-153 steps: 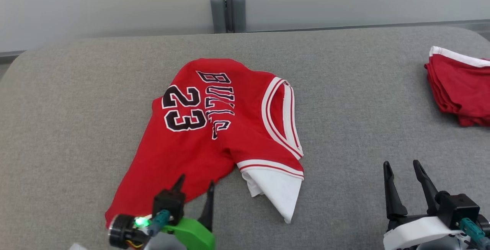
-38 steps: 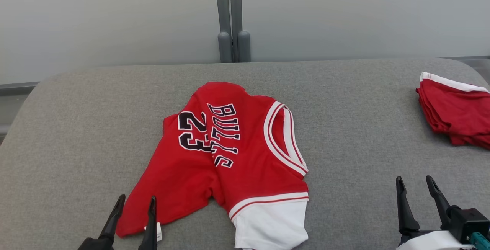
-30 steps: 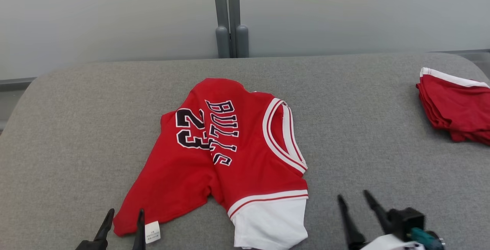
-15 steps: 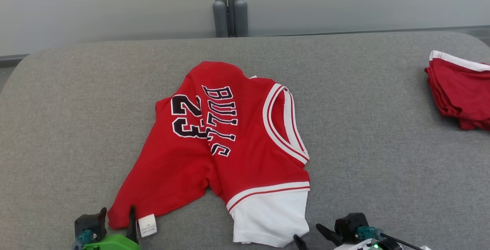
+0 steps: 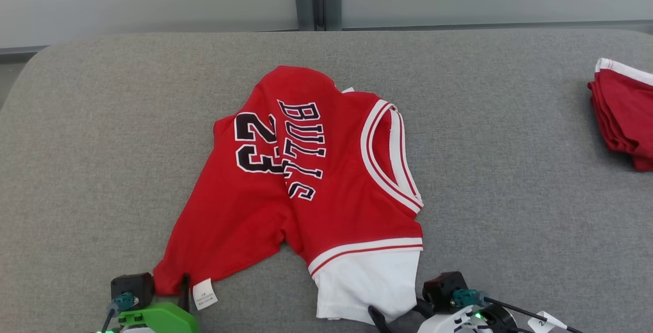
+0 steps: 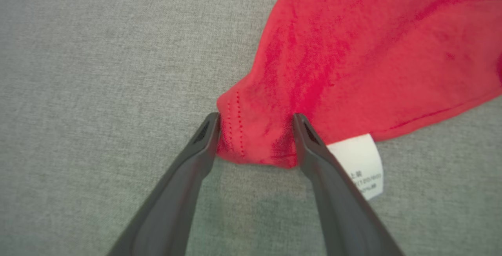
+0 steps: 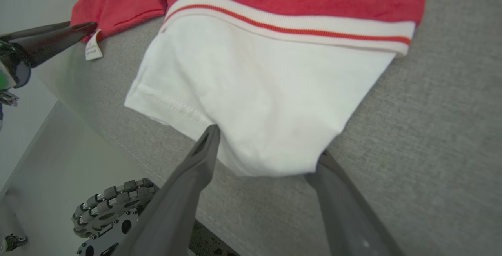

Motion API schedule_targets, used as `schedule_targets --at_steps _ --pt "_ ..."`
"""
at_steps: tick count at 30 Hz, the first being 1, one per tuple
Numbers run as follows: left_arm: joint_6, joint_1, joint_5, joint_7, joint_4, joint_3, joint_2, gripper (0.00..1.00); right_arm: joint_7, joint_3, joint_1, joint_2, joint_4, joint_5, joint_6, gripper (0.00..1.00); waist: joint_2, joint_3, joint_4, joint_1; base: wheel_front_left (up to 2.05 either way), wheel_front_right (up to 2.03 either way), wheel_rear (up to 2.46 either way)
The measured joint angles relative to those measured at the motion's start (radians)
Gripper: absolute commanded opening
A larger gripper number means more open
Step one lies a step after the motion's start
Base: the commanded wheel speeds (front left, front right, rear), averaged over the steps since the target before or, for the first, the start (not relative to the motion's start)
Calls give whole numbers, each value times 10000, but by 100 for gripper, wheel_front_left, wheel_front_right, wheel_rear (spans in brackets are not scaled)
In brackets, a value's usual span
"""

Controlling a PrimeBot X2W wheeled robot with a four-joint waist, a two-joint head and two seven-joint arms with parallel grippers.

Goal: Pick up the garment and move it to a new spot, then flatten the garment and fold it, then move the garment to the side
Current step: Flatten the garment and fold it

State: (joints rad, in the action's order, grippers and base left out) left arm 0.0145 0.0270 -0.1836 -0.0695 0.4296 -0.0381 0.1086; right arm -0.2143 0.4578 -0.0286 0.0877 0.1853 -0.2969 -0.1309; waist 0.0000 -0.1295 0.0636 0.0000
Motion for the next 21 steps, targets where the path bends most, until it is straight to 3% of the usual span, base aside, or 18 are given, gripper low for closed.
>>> schedule_targets --at_steps 1,2,3,4,6,11,14,17,21 --pt "36 12 -6 -27 2 -19 -2 19 -12 13 26 -6 33 -10 2 100 0 -15 16 0 0 0 0" --pt "42 47 -13 -100 21 -56 -8 0 -13 17 63 -21 65 -15 0 96 0 -41 28 0 0 0 0" --pt "96 78 -12 -128 25 -119 -8 0 -12 12 121 -40 92 -59 0 76 0 -67 35 0 0 0 0" --pt "107 100 -15 -123 23 -136 -21 0 27 -19 166 -54 105 -96 0 47 0 -90 37 0 0 0 0" --pt "121 143 -50 -155 75 -163 -19 0 165 -186 221 -107 180 -293 2 0 0 -94 38 0 0 0 0" --pt "274 36 -562 -268 -219 33 -33 0 541 -662 236 -228 -107 -1145 2 0 0 21 -65 0 0 0 0" --pt "489 -142 -1252 -493 -1202 230 -128 0 667 -1423 141 -257 -1058 -2128 2 0 0 119 -139 0 0 0 0" --pt "698 -387 -2303 -909 -3208 397 -297 0 644 -2259 -102 -267 -2964 -4023 4 0 0 223 -241 0 0 0 0" --pt "815 -535 -3279 -1946 -6117 247 -349 0 176 -3373 -148 -27 -5277 -5469 6 0 0 356 -386 0 0 0 0"
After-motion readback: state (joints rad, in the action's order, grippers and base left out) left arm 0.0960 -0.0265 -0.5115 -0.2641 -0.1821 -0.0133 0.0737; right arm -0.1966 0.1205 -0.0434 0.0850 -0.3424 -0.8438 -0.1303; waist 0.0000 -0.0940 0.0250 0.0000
